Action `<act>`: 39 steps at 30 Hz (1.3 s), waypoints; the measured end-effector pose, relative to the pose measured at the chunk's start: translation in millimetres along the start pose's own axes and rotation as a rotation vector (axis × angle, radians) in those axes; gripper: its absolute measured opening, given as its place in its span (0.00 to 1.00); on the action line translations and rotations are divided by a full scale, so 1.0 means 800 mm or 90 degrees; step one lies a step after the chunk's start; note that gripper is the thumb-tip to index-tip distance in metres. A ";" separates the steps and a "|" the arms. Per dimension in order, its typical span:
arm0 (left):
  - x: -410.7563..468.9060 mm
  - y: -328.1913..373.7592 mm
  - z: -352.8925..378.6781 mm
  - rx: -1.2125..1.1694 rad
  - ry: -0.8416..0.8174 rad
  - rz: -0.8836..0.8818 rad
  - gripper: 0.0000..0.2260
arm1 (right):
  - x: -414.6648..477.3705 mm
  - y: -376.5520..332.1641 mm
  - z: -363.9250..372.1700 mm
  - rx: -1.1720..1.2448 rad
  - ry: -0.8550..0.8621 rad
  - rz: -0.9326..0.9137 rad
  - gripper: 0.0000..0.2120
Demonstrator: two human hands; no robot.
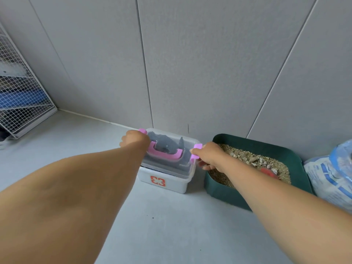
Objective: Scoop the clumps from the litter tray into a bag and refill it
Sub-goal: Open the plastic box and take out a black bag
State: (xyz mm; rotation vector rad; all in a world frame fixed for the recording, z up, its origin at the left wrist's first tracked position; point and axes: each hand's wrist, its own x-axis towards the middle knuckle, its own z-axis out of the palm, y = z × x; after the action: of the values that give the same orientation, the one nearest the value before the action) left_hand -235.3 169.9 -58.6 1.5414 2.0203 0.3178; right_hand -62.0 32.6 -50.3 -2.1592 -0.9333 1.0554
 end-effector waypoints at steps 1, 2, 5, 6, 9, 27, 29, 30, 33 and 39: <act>-0.003 0.008 -0.006 -0.020 0.007 0.018 0.18 | 0.000 -0.002 -0.003 0.050 0.011 0.001 0.11; -0.007 0.018 -0.012 -0.055 0.002 0.043 0.17 | 0.000 -0.004 -0.007 0.101 0.020 0.007 0.10; -0.008 0.048 -0.029 -0.108 -0.015 0.090 0.14 | 0.002 -0.012 -0.021 0.281 0.031 0.036 0.08; -0.009 0.055 -0.035 -0.138 -0.035 0.086 0.14 | 0.004 -0.012 -0.027 0.339 0.035 0.049 0.09; 0.001 0.061 -0.047 -0.381 -0.182 0.044 0.12 | 0.009 -0.008 -0.046 0.517 0.015 0.100 0.13; -0.014 0.075 -0.014 -0.728 -0.291 -0.012 0.22 | 0.022 -0.003 -0.032 0.526 -0.023 0.090 0.26; -0.015 0.080 -0.010 -0.733 -0.303 0.005 0.23 | 0.025 -0.004 -0.034 0.509 -0.020 0.068 0.31; -0.014 0.081 -0.008 -0.725 -0.303 0.015 0.23 | 0.027 -0.006 -0.034 0.501 -0.019 0.061 0.32; -0.012 0.087 0.006 -0.652 -0.289 0.048 0.25 | 0.033 -0.008 -0.031 0.502 -0.009 0.058 0.35; -0.010 0.086 0.020 -0.629 -0.314 0.077 0.36 | 0.042 0.002 -0.029 0.501 0.000 0.026 0.30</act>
State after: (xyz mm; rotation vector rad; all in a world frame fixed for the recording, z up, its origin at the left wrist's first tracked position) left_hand -169.7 181.2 -33.9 0.9568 1.0905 0.7557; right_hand -27.6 53.6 -53.6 -1.5178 -0.3639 1.1853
